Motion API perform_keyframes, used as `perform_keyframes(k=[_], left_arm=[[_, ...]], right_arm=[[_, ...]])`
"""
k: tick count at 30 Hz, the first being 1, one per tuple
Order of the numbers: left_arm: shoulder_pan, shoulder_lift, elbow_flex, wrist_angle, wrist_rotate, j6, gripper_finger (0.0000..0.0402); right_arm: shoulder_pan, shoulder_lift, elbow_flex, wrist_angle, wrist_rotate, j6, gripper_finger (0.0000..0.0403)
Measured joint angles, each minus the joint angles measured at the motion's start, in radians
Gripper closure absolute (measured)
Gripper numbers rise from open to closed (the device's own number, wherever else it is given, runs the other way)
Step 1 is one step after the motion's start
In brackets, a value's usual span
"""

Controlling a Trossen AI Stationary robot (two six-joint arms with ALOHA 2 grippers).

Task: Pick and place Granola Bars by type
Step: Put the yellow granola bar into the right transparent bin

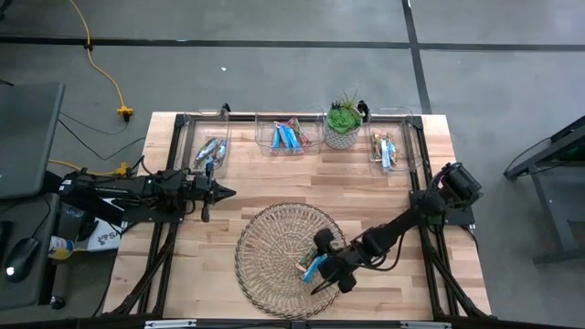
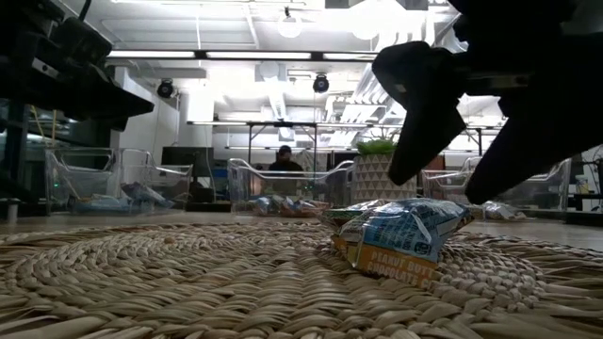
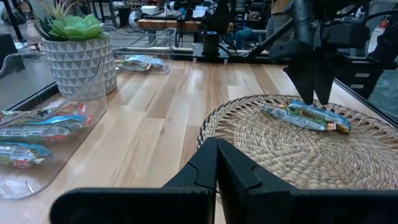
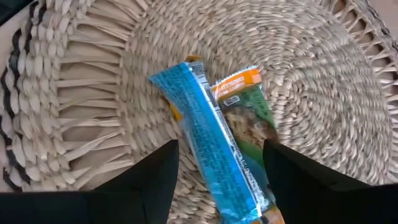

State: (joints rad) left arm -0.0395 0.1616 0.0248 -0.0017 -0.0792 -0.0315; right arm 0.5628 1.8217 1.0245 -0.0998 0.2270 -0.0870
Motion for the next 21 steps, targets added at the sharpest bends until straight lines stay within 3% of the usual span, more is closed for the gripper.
perform_keyframes(k=[21], left_arm=[[0.0, 0.0, 0.0, 0.0, 0.0, 0.0, 0.04]], right_arm=[[-0.006, 0.0, 0.0, 0.0, -0.055, -0.053, 0.0186]])
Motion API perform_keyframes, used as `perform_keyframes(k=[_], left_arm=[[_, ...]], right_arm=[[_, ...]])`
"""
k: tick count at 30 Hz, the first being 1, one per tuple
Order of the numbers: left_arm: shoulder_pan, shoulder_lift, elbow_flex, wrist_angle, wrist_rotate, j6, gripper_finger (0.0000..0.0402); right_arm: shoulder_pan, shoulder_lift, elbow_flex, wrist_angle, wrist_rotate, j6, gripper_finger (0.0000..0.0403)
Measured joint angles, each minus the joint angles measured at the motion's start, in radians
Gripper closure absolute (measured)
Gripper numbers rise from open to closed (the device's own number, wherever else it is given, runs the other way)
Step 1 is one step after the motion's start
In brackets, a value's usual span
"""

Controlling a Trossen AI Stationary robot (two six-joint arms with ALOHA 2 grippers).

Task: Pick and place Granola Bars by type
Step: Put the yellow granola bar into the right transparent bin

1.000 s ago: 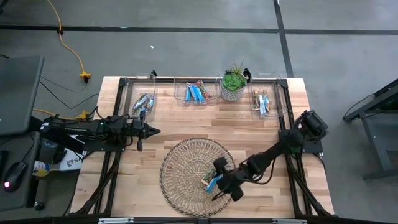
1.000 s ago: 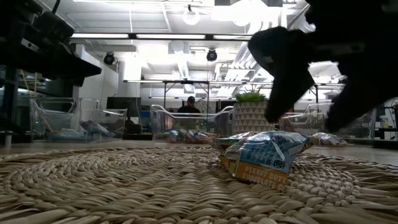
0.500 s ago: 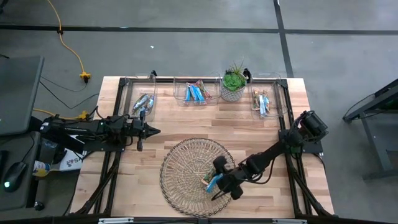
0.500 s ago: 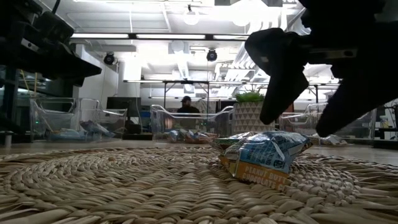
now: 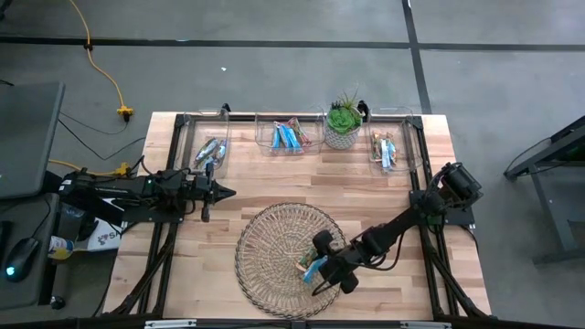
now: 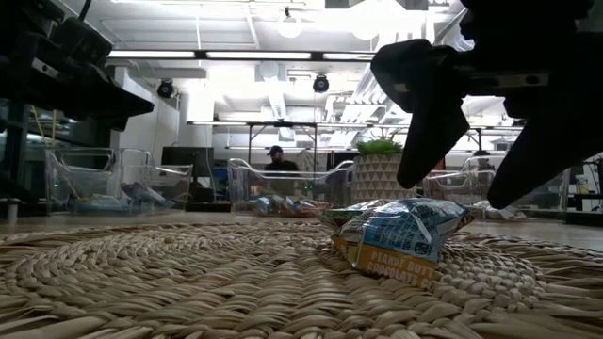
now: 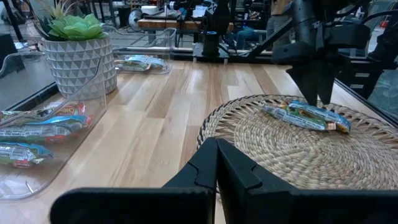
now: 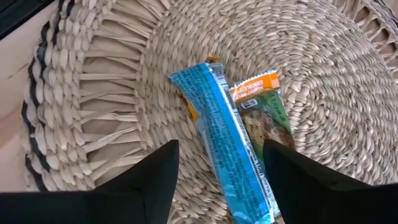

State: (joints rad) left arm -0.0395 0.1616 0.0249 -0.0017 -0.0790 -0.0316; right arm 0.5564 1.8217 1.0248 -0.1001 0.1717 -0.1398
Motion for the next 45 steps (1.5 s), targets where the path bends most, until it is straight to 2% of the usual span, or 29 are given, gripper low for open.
perform_keyframes(k=[17, 23, 27, 45], left_arm=[[0.0, 0.0, 0.0, 0.0, 0.0, 0.0, 0.04], [0.0, 0.0, 0.0, 0.0, 0.0, 0.0, 0.04], [0.0, 0.0, 0.0, 0.0, 0.0, 0.0, 0.04], [0.0, 0.0, 0.0, 0.0, 0.0, 0.0, 0.04]], right_arm=[[-0.002, 0.05, 0.001, 0.025, 0.013, 0.007, 0.019], [-0.007, 0.05, 0.001, 0.022, 0.02, 0.095, 0.0199], [-0.015, 0.05, 0.001, 0.008, 0.014, 0.138, 0.0216], [-0.027, 0.05, 0.002, -0.058, -0.058, 0.14, 0.0322]])
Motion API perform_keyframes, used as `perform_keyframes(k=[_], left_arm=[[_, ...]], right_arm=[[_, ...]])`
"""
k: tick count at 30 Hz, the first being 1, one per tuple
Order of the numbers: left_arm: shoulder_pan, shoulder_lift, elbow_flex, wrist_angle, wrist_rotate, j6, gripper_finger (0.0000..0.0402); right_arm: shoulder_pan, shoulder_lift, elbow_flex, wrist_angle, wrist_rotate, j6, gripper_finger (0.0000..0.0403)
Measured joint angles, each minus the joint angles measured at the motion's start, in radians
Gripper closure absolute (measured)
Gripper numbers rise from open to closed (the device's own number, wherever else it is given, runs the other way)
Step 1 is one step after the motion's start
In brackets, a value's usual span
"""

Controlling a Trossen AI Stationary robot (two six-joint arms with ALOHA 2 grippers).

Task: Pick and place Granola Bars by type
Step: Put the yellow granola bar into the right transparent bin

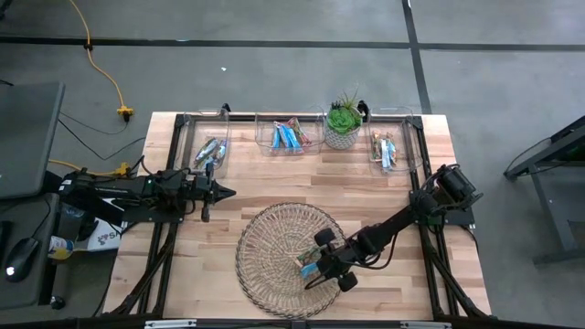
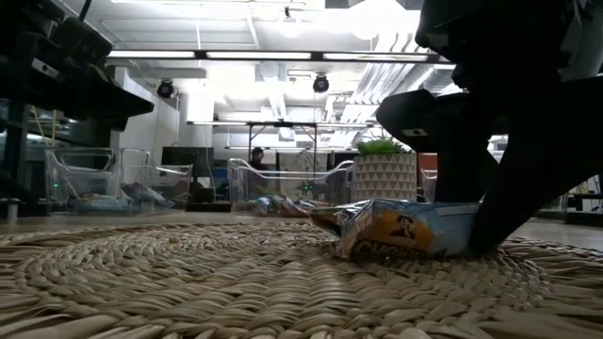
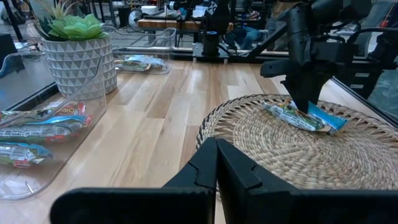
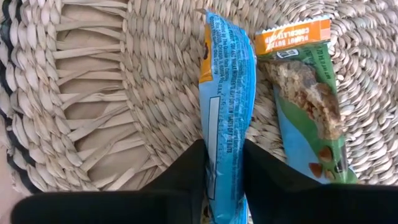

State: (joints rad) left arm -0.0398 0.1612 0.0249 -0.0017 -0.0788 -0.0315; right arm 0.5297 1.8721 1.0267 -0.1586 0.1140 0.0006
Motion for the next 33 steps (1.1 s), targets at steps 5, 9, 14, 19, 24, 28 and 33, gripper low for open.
perform_keyframes(k=[5, 9, 14, 19, 24, 28, 33], left_arm=[[0.0, 0.0, 0.0, 0.0, 0.0, 0.0, 0.04], [0.0, 0.0, 0.0, 0.0, 0.0, 0.0, 0.04], [0.0, 0.0, 0.0, 0.0, 0.0, 0.0, 0.04], [0.0, 0.0, 0.0, 0.0, 0.0, 0.0, 0.04], [0.0, 0.0, 0.0, 0.0, 0.0, 0.0, 0.04], [0.0, 0.0, 0.0, 0.0, 0.0, 0.0, 0.04], [0.0, 0.0, 0.0, 0.0, 0.0, 0.0, 0.04]], right_arm=[[0.0, 0.0, 0.0, 0.003, -0.008, 0.004, 0.0339], [0.0, 0.0, 0.0, 0.012, -0.012, 0.025, 0.0348], [0.0, -0.001, 0.0, 0.032, -0.037, 0.113, 0.0352], [0.001, -0.041, -0.001, 0.065, -0.07, 0.164, 0.0354], [-0.011, -0.118, -0.001, 0.11, -0.067, 0.203, 0.0359], [-0.027, -0.201, -0.001, 0.176, -0.051, 0.237, 0.0358], [-0.05, -0.315, 0.0, 0.25, 0.055, 0.261, 0.036]])
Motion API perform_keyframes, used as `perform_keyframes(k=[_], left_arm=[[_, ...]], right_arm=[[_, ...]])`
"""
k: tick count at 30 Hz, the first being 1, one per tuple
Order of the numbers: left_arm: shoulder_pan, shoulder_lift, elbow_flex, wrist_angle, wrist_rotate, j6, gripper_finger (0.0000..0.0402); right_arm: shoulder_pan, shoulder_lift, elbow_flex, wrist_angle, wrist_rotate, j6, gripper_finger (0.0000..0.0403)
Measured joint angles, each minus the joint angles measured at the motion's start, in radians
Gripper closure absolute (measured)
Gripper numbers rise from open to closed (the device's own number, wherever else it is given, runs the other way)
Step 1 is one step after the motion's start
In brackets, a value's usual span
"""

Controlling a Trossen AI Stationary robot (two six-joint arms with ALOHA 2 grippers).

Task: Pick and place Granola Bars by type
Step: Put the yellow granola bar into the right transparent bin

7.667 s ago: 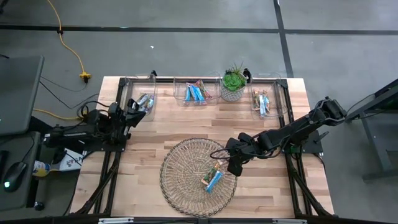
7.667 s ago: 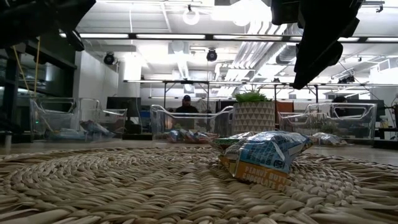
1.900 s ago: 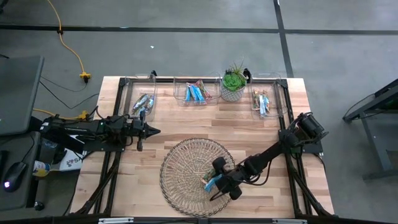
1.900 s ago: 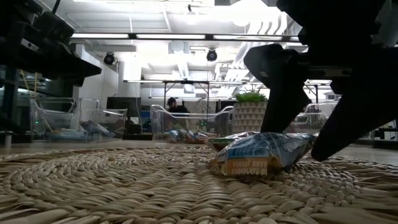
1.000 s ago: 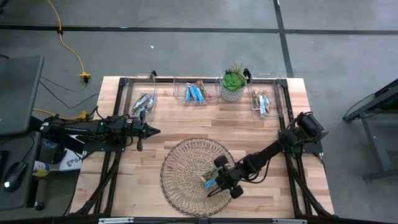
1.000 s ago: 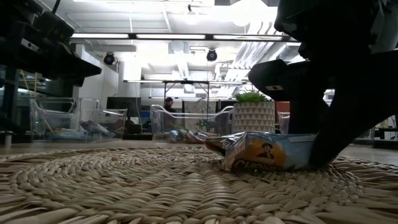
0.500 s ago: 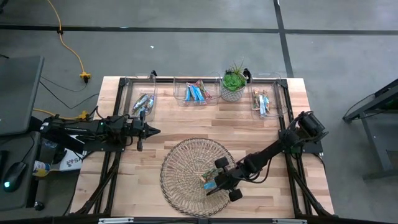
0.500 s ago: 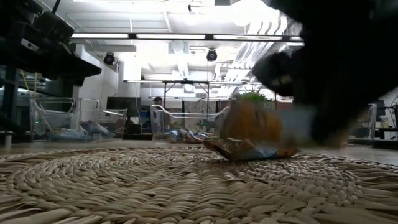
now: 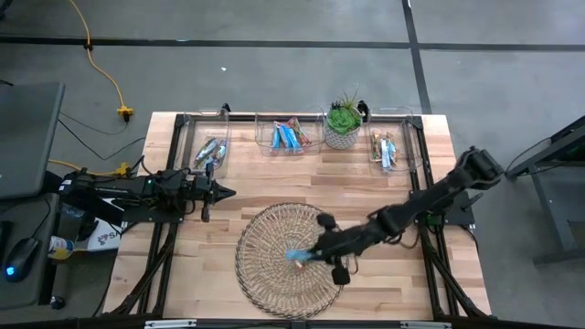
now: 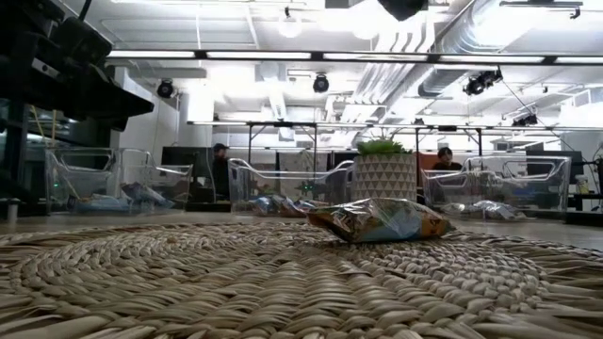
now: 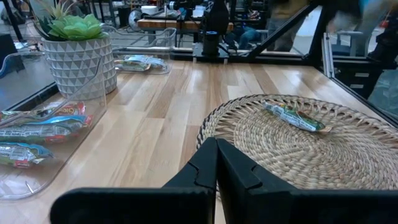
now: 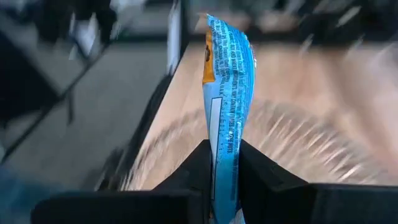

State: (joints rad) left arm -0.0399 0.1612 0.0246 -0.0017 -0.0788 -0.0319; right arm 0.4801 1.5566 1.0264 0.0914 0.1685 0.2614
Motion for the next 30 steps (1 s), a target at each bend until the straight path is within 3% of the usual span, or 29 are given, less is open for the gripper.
perform_keyframes(k=[15, 24, 30], left_arm=[[0.0, 0.0, 0.0, 0.0, 0.0, 0.0, 0.04], [0.0, 0.0, 0.0, 0.0, 0.0, 0.0, 0.04], [0.0, 0.0, 0.0, 0.0, 0.0, 0.0, 0.04]], right_arm=[[-0.117, -0.313, 0.001, 0.08, 0.509, -0.032, 0.0362], [-0.201, -0.36, 0.001, 0.053, 1.003, -0.034, 0.0358], [-0.269, -0.36, 0.001, -0.002, 1.222, 0.019, 0.0358]])
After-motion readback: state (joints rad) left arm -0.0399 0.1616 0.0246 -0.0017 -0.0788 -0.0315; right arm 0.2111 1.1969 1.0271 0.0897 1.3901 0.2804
